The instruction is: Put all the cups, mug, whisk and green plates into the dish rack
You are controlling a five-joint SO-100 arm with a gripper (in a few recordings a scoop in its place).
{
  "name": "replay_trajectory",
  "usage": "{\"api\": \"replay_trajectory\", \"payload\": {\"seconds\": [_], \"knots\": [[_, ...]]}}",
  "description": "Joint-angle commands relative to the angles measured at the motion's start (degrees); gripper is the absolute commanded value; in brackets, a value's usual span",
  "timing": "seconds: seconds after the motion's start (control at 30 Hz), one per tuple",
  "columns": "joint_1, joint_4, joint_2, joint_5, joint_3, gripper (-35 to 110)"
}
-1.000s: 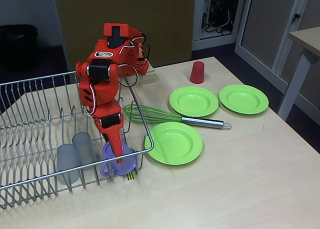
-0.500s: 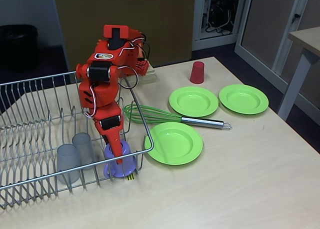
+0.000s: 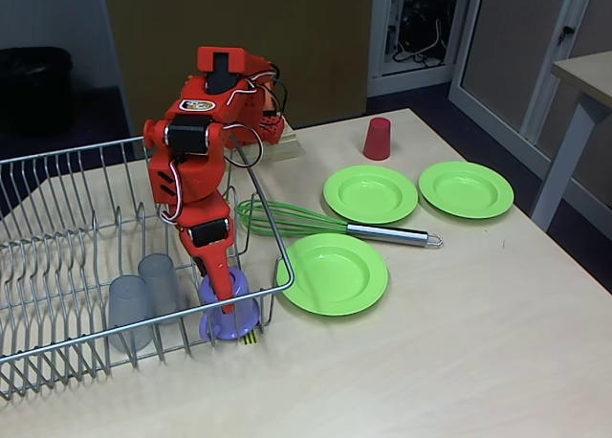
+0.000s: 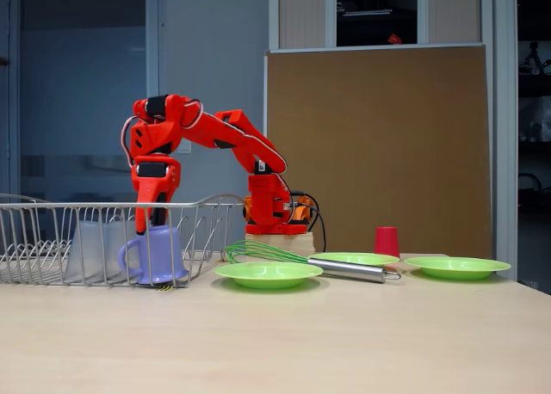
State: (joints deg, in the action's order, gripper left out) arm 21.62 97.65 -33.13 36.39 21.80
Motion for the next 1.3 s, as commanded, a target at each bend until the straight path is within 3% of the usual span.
{"api": "replay_trajectory", "payload": {"seconds": [0.0, 0.3, 0.8, 1.07, 1.27], "knots": [[0.2, 1.2, -2.1, 0.7, -1.3, 45], [-1.1, 4.5, -2.5, -1.5, 0.3, 48], [-0.5, 7.5, -17.5, -0.7, 9.8, 48], [-6.2, 7.5, -49.0, -6.8, 38.0, 41], [-16.5, 7.5, -74.4, -23.3, 61.3, 37]]}}
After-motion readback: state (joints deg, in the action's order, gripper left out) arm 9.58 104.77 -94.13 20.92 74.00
